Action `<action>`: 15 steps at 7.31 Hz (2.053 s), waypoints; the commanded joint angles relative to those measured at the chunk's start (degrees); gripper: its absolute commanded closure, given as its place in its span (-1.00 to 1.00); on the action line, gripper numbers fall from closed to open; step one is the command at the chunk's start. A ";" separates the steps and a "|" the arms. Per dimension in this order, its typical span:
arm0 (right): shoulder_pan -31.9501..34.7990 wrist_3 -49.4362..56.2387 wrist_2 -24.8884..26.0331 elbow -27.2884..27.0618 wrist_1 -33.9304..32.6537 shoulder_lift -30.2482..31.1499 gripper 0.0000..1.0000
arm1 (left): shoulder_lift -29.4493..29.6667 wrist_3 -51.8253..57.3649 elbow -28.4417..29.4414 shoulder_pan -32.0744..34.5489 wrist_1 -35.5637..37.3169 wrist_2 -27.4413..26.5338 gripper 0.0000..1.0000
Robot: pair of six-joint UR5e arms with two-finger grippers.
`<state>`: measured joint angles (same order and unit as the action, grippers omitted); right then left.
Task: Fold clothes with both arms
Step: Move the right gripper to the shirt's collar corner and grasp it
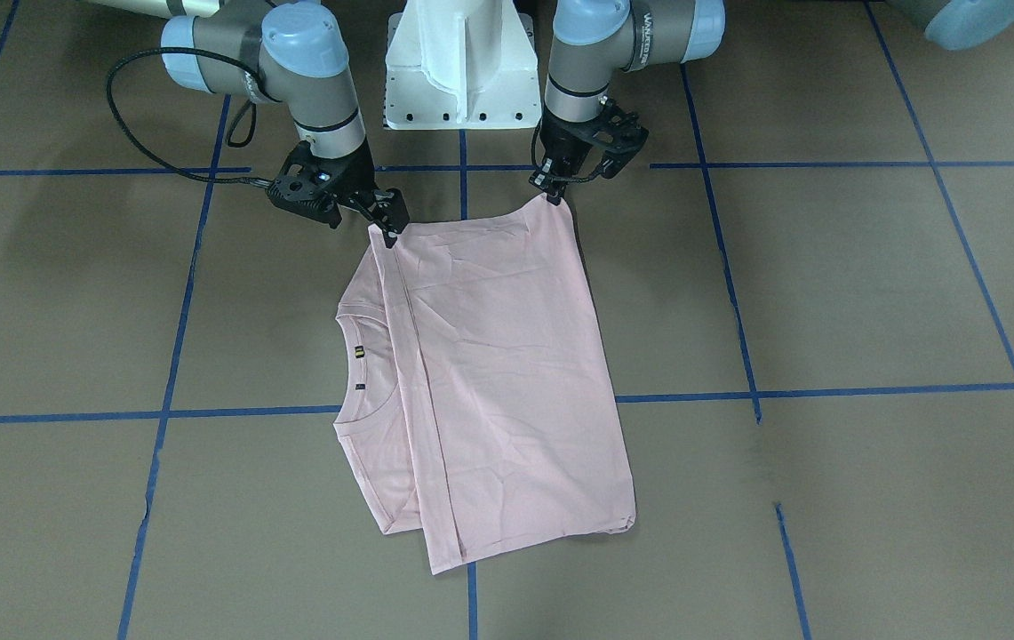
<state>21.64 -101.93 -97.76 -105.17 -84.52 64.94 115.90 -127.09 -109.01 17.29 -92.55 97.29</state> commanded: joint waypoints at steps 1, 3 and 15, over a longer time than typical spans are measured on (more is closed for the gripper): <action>-0.37 0.24 0.03 2.67 0.40 -0.86 -1.00 | 0.02 0.00 -0.06 -0.06 0.00 0.00 1.00; -0.37 0.42 -0.06 4.61 0.67 -1.57 -0.99 | 0.20 0.00 -0.15 -0.06 0.00 0.00 1.00; -0.28 1.73 -0.24 4.88 0.58 -2.19 1.00 | -0.24 0.00 -0.94 0.03 0.00 -0.09 1.00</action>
<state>21.37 -100.34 -98.01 -100.35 -83.91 62.69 115.64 -127.09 -109.93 17.29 -92.55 97.22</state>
